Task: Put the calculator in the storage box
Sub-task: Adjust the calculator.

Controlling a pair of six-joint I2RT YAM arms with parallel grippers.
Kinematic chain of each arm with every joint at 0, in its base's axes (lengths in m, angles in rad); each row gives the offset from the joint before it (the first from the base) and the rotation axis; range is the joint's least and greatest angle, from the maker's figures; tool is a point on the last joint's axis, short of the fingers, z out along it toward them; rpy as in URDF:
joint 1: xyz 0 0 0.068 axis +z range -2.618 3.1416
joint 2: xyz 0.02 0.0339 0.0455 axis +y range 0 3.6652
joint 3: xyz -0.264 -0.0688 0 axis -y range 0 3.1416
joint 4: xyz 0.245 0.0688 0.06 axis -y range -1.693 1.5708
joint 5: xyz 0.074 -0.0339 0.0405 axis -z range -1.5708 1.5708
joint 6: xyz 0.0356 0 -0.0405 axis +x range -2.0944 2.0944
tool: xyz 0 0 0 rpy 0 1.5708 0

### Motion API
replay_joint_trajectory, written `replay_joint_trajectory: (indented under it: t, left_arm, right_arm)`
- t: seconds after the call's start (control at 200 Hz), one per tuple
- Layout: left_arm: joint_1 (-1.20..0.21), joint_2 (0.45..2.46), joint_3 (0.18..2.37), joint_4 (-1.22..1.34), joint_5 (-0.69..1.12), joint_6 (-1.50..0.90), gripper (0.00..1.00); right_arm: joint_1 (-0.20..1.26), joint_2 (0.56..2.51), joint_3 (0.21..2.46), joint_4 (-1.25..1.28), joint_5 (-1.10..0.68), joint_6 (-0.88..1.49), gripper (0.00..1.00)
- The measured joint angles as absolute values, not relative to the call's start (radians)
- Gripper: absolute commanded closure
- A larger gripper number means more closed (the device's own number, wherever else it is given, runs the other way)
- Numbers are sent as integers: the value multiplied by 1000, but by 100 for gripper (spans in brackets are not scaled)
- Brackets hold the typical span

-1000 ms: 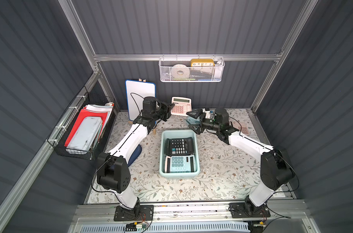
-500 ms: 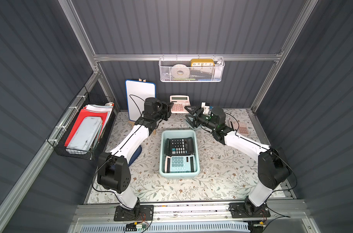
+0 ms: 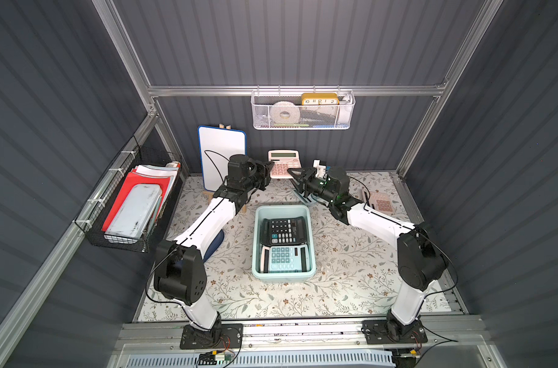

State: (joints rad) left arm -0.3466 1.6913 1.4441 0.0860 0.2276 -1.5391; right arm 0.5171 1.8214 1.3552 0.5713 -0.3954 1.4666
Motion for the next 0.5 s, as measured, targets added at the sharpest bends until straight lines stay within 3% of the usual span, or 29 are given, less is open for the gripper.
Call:
replay_joint_trajectory:
  t: [0.18, 0.35, 0.5]
  left_arm:
    - [-346, 1693, 1456, 61, 265, -1530, 37]
    - [-335, 1693, 1487, 9, 320, -1493, 3]
    - [-273, 1699, 1532, -109, 426, -1403, 1]
  right_arm:
    - [511, 1821, 1355, 566, -403, 1488, 89]
    - [485, 1820, 1348, 562, -429, 1507, 91]
    - [440, 1807, 1306, 562, -477, 1534, 94]
